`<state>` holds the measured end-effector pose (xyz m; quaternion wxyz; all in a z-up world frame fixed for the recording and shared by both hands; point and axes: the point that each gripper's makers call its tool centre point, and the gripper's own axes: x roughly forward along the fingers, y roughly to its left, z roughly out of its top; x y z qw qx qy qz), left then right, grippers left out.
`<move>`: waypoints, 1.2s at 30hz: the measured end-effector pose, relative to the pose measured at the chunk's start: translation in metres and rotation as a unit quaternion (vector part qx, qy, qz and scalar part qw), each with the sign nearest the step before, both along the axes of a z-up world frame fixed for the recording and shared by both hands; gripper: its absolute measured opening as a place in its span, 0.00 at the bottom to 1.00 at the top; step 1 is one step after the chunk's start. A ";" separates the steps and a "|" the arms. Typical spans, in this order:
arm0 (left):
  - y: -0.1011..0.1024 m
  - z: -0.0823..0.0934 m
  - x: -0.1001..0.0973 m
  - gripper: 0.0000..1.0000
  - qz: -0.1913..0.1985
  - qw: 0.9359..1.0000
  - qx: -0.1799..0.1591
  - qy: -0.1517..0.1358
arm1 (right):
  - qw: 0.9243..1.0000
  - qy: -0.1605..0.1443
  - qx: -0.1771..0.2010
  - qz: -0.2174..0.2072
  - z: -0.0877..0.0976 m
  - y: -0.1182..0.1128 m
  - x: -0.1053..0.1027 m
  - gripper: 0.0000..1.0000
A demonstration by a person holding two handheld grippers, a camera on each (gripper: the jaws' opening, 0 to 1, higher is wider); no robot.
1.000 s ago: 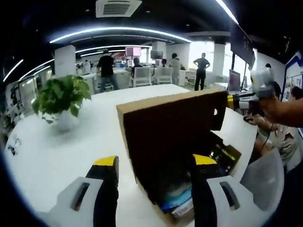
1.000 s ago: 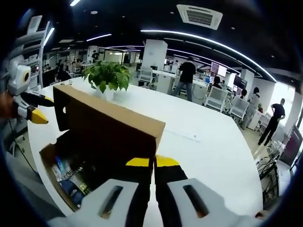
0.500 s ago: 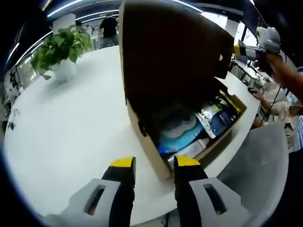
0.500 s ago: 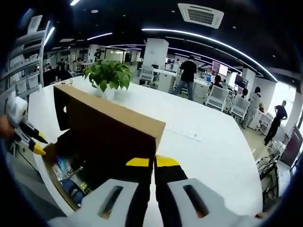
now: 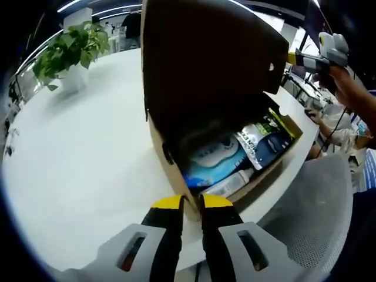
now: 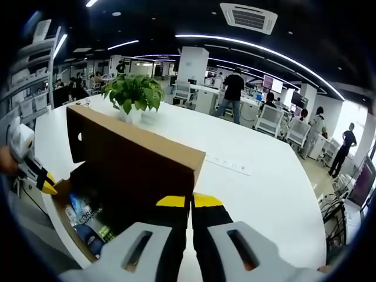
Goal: Operate the shoe box by opening the lid, removing the specified soft item, and placing it in the target area until the item is outside and the box remains undamaged.
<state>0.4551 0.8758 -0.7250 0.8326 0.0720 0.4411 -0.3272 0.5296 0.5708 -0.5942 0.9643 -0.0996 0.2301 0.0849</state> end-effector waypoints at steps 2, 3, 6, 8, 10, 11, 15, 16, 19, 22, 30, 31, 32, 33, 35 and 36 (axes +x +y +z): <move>0.000 0.000 0.000 0.08 0.000 1.000 -0.002 0.000 | 1.000 0.002 0.004 0.000 0.001 0.000 0.002 0.00; 0.000 0.000 0.000 0.08 0.000 1.000 -0.003 0.000 | 1.000 0.003 0.005 0.001 0.001 -0.001 0.003 0.00; 0.000 -0.001 0.001 0.08 -0.001 1.000 -0.006 0.001 | 1.000 0.007 0.007 0.002 0.000 -0.001 0.006 0.00; 0.000 -0.001 0.000 0.08 -0.002 1.000 -0.006 0.002 | 1.000 0.009 0.005 0.003 0.000 -0.001 0.009 0.00; 0.000 -0.001 0.000 0.08 -0.004 1.000 -0.006 0.002 | 1.000 0.011 0.005 0.003 -0.001 -0.002 0.012 0.00; 0.000 0.000 0.000 0.08 -0.004 1.000 -0.005 0.002 | 1.000 0.012 0.005 0.004 -0.001 -0.002 0.013 0.00; 0.000 0.000 0.000 0.08 -0.005 1.000 -0.006 0.003 | 1.000 0.015 0.003 0.006 -0.002 -0.004 0.020 0.00; 0.000 -0.001 0.000 0.08 -0.005 1.000 -0.006 0.003 | 1.000 0.016 0.002 0.006 -0.003 -0.004 0.022 0.00; 0.000 -0.001 0.000 0.08 -0.006 1.000 -0.005 0.002 | 1.000 0.018 0.000 0.007 -0.004 -0.005 0.027 0.00; 0.000 0.000 -0.001 0.08 -0.008 1.000 -0.003 0.000 | 1.000 0.021 -0.001 0.008 -0.006 -0.006 0.032 0.00; 0.000 -0.001 0.000 0.08 -0.009 1.000 -0.003 0.003 | 0.999 0.034 -0.004 0.012 -0.013 -0.010 0.049 0.00; 0.000 -0.001 0.000 0.08 -0.009 1.000 -0.004 0.003 | 0.999 0.035 -0.003 0.011 -0.014 -0.010 0.051 0.00; 0.000 -0.001 0.000 0.08 -0.010 1.000 -0.004 0.003 | 0.999 0.037 -0.004 0.012 -0.016 -0.011 0.053 0.00; 0.000 -0.001 0.000 0.08 -0.009 1.000 -0.004 0.003 | 0.999 0.038 -0.004 0.012 -0.016 -0.011 0.055 0.00; 0.000 0.000 -0.001 0.08 -0.009 1.000 -0.004 0.002 | 0.999 0.042 -0.003 0.012 -0.019 -0.012 0.060 0.00; 0.000 0.000 0.000 0.08 -0.009 1.000 -0.004 0.002 | 0.999 0.046 -0.002 0.012 -0.021 -0.013 0.062 0.00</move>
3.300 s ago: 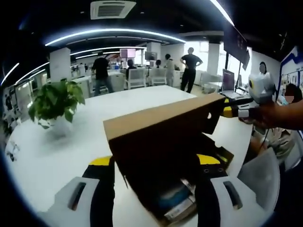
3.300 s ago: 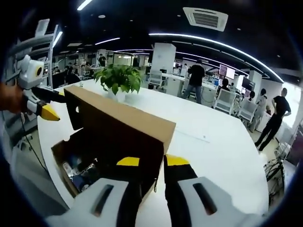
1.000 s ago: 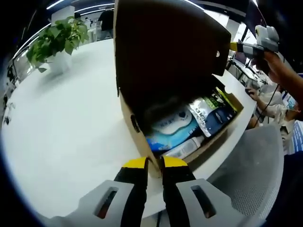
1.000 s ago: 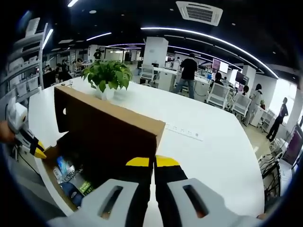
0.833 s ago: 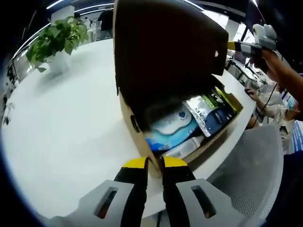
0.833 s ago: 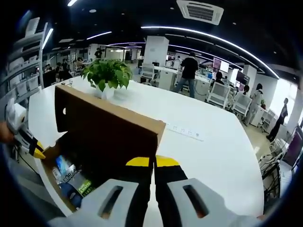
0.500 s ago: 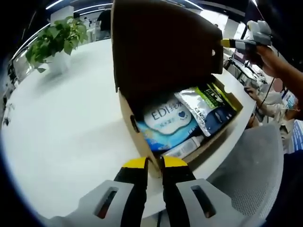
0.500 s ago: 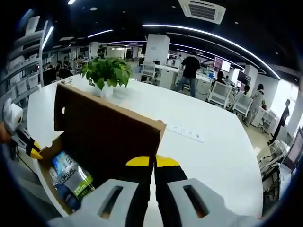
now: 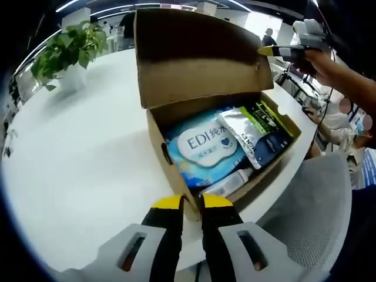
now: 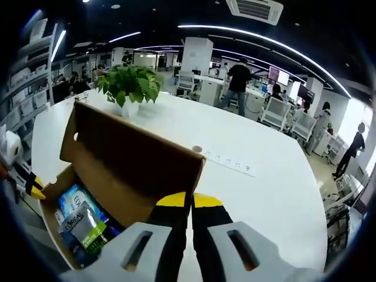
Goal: Operate the shoe box by opening the lid, removing the specified soft item, and placing it in the target area until the item is outside and the box remains undamaged.
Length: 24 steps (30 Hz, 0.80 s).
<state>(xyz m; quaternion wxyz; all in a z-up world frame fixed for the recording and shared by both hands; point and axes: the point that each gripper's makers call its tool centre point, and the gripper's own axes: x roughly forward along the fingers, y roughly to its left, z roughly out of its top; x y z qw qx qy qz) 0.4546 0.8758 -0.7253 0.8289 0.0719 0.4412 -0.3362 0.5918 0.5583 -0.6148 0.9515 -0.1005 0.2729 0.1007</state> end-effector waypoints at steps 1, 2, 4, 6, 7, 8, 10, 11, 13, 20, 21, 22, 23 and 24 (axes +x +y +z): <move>0.000 0.000 0.000 0.08 0.000 1.000 0.000 0.001 | 1.000 0.002 0.000 0.000 -0.001 0.000 0.002 0.00; 0.000 0.000 0.000 0.08 0.000 1.000 0.001 0.001 | 1.000 0.004 -0.001 0.000 -0.002 0.000 0.003 0.00; 0.000 0.000 0.000 0.08 -0.002 1.000 0.002 0.002 | 1.000 0.008 -0.002 0.001 -0.006 -0.002 0.008 0.00; 0.000 0.000 0.000 0.08 -0.003 1.000 0.003 0.002 | 1.000 0.012 -0.001 0.002 -0.009 -0.003 0.011 0.00; 0.000 0.000 0.000 0.08 -0.003 1.000 0.003 0.002 | 1.000 0.013 -0.001 0.003 -0.011 -0.003 0.013 0.00; 0.000 0.000 0.000 0.08 -0.002 1.000 0.002 0.002 | 1.000 0.016 0.000 0.004 -0.013 -0.004 0.015 0.00; 0.000 0.000 0.000 0.08 -0.004 1.000 0.004 0.001 | 1.000 0.021 0.000 0.005 -0.015 -0.004 0.018 0.00; 0.000 0.000 0.000 0.08 -0.003 1.000 0.004 0.002 | 1.000 0.023 0.000 0.005 -0.017 -0.004 0.019 0.00; 0.000 0.000 0.000 0.08 -0.004 1.000 0.005 0.002 | 1.000 0.026 0.000 0.005 -0.019 -0.004 0.021 0.00; -0.001 0.000 0.000 0.08 -0.004 1.000 0.005 0.003 | 0.999 0.040 0.002 0.006 -0.033 -0.008 0.032 0.00; -0.001 0.000 0.000 0.08 -0.004 1.000 0.005 0.002 | 0.999 0.044 0.003 0.006 -0.036 -0.008 0.034 0.00; 0.000 0.000 0.001 0.08 -0.004 1.000 0.005 0.002 | 0.999 0.046 0.004 0.005 -0.038 -0.008 0.036 0.00; 0.000 0.000 0.001 0.08 -0.004 1.000 0.006 0.002 | 0.999 0.049 0.002 0.005 -0.040 -0.008 0.037 0.00; 0.000 0.000 0.001 0.08 -0.005 1.000 0.006 0.002 | 0.999 0.053 0.003 0.004 -0.042 -0.008 0.038 0.00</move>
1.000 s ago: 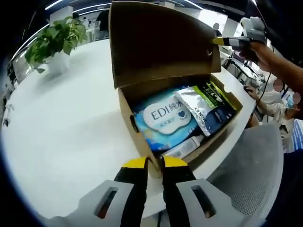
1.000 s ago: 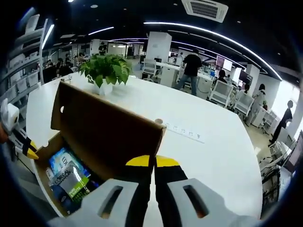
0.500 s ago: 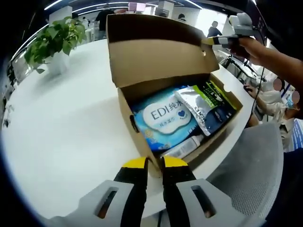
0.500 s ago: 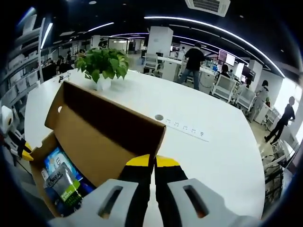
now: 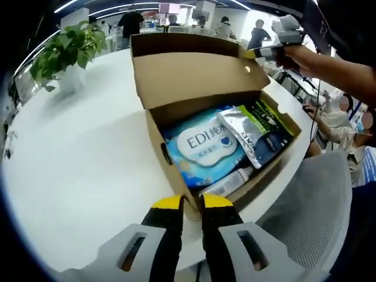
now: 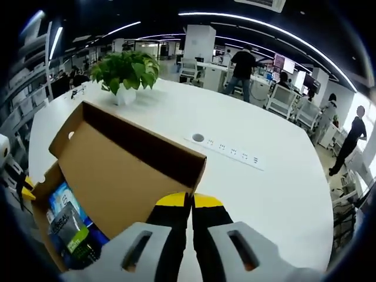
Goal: Operate the shoe box by opening the lid, removing the specified soft item, and placing it in the target area until the item is outside and the box remains undamaged.
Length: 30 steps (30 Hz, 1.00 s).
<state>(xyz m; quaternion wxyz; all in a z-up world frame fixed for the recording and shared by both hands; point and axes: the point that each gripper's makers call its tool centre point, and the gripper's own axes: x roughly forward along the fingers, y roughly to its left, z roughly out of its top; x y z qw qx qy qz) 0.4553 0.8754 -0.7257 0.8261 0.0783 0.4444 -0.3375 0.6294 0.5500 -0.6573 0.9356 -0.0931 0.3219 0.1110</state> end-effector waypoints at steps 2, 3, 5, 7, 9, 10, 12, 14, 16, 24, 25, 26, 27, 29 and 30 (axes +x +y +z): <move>0.000 0.000 0.000 0.08 0.000 1.000 0.000 0.000 | 1.000 0.006 0.000 -0.001 -0.005 0.000 0.002 0.00; 0.000 0.000 0.000 0.08 -0.002 1.000 0.001 0.000 | 1.000 0.011 -0.002 -0.001 -0.009 -0.001 0.005 0.00; 0.000 0.000 0.000 0.08 -0.001 1.000 0.002 -0.001 | 1.000 0.019 -0.002 -0.001 -0.015 -0.001 0.008 0.00; 0.000 0.000 -0.001 0.08 -0.001 1.000 0.002 -0.001 | 1.000 0.025 -0.004 0.000 -0.020 -0.002 0.009 0.00; 0.000 0.000 -0.001 0.08 0.000 1.000 0.002 -0.001 | 0.999 0.034 -0.006 0.000 -0.027 -0.002 0.012 0.00; 0.000 0.000 -0.001 0.08 0.000 1.000 0.003 -0.001 | 0.999 0.038 -0.010 0.003 -0.031 -0.003 0.013 0.00; 0.000 0.000 -0.001 0.08 0.000 1.000 0.004 -0.002 | 0.999 0.047 -0.013 0.005 -0.038 -0.002 0.014 0.00; 0.000 0.000 -0.001 0.08 0.000 1.000 0.004 -0.003 | 0.998 0.054 -0.014 0.006 -0.043 -0.002 0.015 0.00; 0.000 0.000 -0.001 0.08 0.001 1.000 0.004 -0.004 | 0.998 0.061 -0.015 0.006 -0.049 -0.003 0.016 0.00; 0.000 0.000 0.000 0.08 0.000 1.000 0.007 -0.003 | 0.996 0.086 -0.020 0.007 -0.066 -0.003 0.016 0.00; 0.000 0.000 0.000 0.08 0.001 1.000 0.006 -0.003 | 0.996 0.089 -0.023 0.009 -0.069 -0.003 0.016 0.00; 0.000 0.000 0.000 0.08 0.001 1.000 0.007 -0.003 | 0.995 0.092 -0.026 0.010 -0.072 -0.003 0.016 0.00; 0.000 0.000 0.000 0.08 0.000 1.000 0.008 -0.004 | 0.995 0.095 -0.027 0.009 -0.074 -0.004 0.015 0.00; 0.000 0.000 0.000 0.08 0.001 1.000 0.007 -0.004 | 0.995 0.098 -0.027 0.009 -0.076 -0.003 0.013 0.00; 0.000 -0.001 0.000 0.08 0.001 1.000 0.007 -0.004 | 0.995 0.101 -0.028 0.009 -0.077 -0.003 0.013 0.00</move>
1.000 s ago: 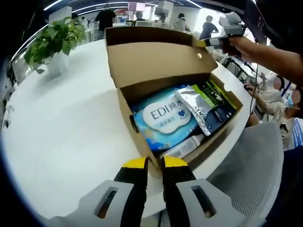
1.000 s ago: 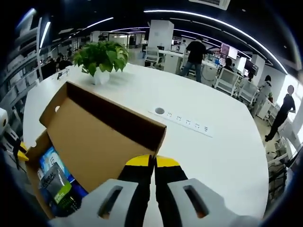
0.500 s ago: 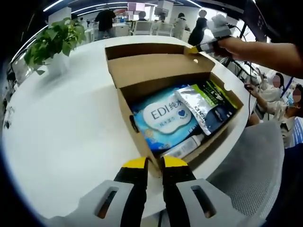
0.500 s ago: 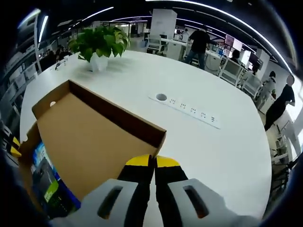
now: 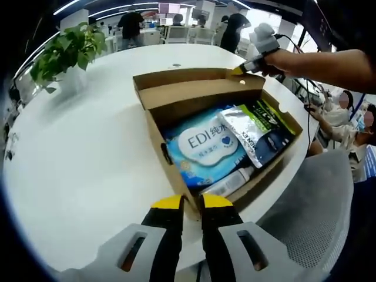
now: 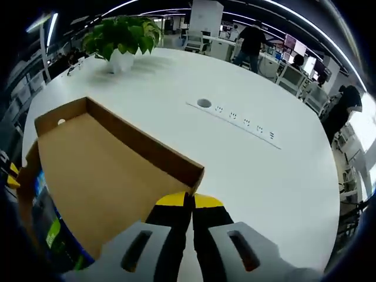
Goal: Operate the shoe box by opening the lid, removing the specified soft item, and placing it in the target area until the item is outside and the box remains undamaged.
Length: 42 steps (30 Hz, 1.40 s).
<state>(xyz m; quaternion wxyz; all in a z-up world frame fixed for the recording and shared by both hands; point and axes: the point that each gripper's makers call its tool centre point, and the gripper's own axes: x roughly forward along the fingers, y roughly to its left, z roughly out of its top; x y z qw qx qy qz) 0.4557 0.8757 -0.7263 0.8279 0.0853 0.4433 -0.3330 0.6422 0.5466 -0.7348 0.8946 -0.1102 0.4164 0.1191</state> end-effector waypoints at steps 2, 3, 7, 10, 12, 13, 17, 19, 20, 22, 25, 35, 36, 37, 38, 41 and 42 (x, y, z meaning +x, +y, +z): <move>0.000 0.000 0.000 0.08 0.001 1.000 -0.002 0.000 | 1.000 0.006 -0.002 0.001 -0.005 -0.001 -0.002 0.00; 0.000 0.000 0.000 0.08 0.001 1.000 -0.002 -0.001 | 1.000 0.010 -0.003 -0.001 -0.008 -0.002 -0.002 0.01; 0.000 0.000 0.000 0.08 0.001 1.000 -0.001 -0.002 | 1.000 0.012 -0.012 0.002 -0.013 -0.001 -0.003 0.01; 0.000 0.000 0.000 0.08 0.001 1.000 -0.001 -0.004 | 1.000 0.016 -0.015 0.003 -0.015 -0.002 -0.004 0.01; 0.000 0.001 0.000 0.08 0.000 1.000 -0.002 -0.004 | 1.000 0.018 -0.018 0.004 -0.014 -0.001 -0.005 0.01; 0.000 0.001 0.000 0.08 0.000 1.000 -0.002 -0.004 | 1.000 0.019 -0.019 0.004 -0.015 -0.001 -0.005 0.01; 0.001 0.001 0.000 0.08 0.001 1.000 -0.002 -0.002 | 1.000 0.020 -0.021 0.002 -0.020 -0.002 -0.006 0.02; 0.001 0.001 0.000 0.08 0.004 1.000 -0.004 -0.001 | 1.000 0.018 -0.023 0.000 -0.020 -0.002 -0.005 0.03; 0.001 0.001 0.000 0.08 0.006 1.000 -0.005 -0.001 | 1.000 0.019 -0.024 0.000 -0.020 -0.002 -0.006 0.04; 0.001 0.001 0.000 0.08 0.006 1.000 -0.004 -0.002 | 0.999 0.012 -0.030 0.004 -0.016 0.000 -0.006 0.05; 0.001 0.001 0.001 0.08 0.010 1.000 -0.006 -0.002 | 1.000 0.004 -0.029 0.008 -0.011 0.001 -0.007 0.07; 0.001 0.006 0.000 0.12 0.018 1.000 -0.011 -0.011 | 0.999 -0.033 -0.023 0.006 0.017 -0.003 -0.015 0.11; 0.001 0.007 0.001 0.14 0.020 1.000 -0.013 -0.015 | 0.999 -0.040 -0.021 0.005 0.022 -0.004 -0.016 0.11; -0.001 0.010 0.002 0.16 0.020 1.000 -0.015 -0.019 | 0.999 -0.045 -0.017 0.003 0.028 -0.004 -0.018 0.11; -0.001 0.012 0.002 0.16 0.020 0.999 -0.017 -0.020 | 0.999 -0.046 -0.016 0.002 0.030 -0.004 -0.019 0.11; -0.005 0.019 0.003 0.17 0.020 0.999 -0.025 -0.027 | 0.998 -0.062 -0.015 0.003 0.046 -0.003 -0.025 0.11; -0.005 0.021 0.003 0.18 0.020 0.999 -0.025 -0.028 | 0.998 -0.066 -0.012 0.004 0.049 -0.002 -0.026 0.10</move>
